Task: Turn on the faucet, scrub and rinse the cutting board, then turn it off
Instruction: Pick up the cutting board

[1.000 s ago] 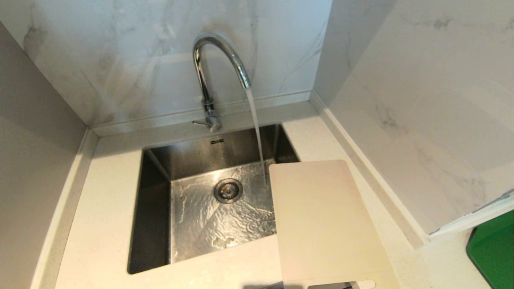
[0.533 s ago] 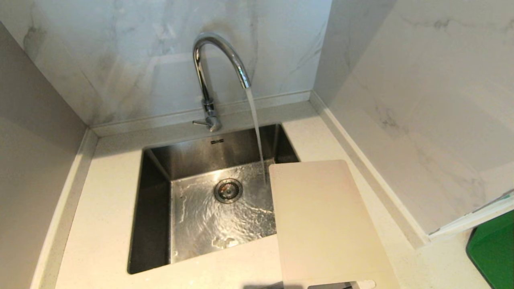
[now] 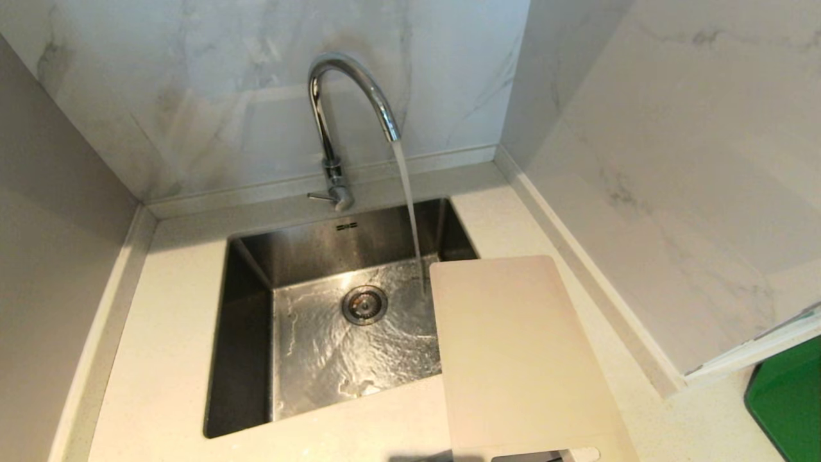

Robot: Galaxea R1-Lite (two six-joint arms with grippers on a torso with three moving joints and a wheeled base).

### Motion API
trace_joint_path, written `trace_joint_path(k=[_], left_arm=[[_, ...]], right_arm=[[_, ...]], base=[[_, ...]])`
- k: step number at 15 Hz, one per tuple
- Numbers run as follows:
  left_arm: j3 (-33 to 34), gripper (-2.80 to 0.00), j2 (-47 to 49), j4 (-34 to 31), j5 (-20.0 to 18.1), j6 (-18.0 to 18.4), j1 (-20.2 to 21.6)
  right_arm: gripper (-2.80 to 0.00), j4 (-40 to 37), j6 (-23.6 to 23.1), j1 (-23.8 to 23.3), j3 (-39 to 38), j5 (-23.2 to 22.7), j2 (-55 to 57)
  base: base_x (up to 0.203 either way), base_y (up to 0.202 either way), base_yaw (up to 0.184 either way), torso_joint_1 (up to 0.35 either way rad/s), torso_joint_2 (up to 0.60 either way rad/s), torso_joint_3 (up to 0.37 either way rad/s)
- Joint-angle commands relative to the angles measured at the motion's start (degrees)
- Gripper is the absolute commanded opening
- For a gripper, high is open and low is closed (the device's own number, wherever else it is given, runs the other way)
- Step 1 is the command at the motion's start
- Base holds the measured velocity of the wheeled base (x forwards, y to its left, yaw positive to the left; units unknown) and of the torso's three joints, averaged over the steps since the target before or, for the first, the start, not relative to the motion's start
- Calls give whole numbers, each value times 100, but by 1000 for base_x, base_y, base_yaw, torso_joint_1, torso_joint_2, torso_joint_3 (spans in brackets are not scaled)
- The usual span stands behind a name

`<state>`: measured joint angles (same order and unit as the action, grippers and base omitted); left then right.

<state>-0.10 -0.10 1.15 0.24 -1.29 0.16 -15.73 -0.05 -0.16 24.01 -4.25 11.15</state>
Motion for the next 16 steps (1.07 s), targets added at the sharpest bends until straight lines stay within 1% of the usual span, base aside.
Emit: trace_joint_path(k=[1,3,6,9,11,12,14,15,16], left_arm=[[1,-280,1,7,2,-3,2],[1,-280,8,0,2,-3,2],[1,-280,3,3,2,-3,2],[1,-280,10,0,2,-3,2],[1,-280,1,0,2,-3,2],[1,-280,10,8,2,-3,2],[1,-280,2,0,2,-3,2],[1,-280,3,8,2,-3,2],[1,-280,1,8,2,-3,2]], right_arm=[[-280,-407,2,4,1395,-194,1383],[-280,-973,3,3,2715,-580,2189],[-280,-2089,-47,7,4743,-1178,3618],[-280,-3385,-426,40,6295,-1496,5084],[-280,-4204,-574,201,6940,-1581,5898],[-280,-4422,-616,296,7077,-1611,6220],[-280,-4640,-682,648,7078,-1635,6673],[-280,-4663,-748,778,6843,-1591,6711],[-129,-4661,-933,885,6550,-1466,6722]], base=[[0,0,0,0,0,0],[0,0,0,0,0,0],[0,0,0,0,0,0],[0,0,0,0,0,0],[0,0,0,0,0,0],[0,0,0,0,0,0],[0,0,0,0,0,0],[0,0,0,0,0,0],[0,0,0,0,0,0]])
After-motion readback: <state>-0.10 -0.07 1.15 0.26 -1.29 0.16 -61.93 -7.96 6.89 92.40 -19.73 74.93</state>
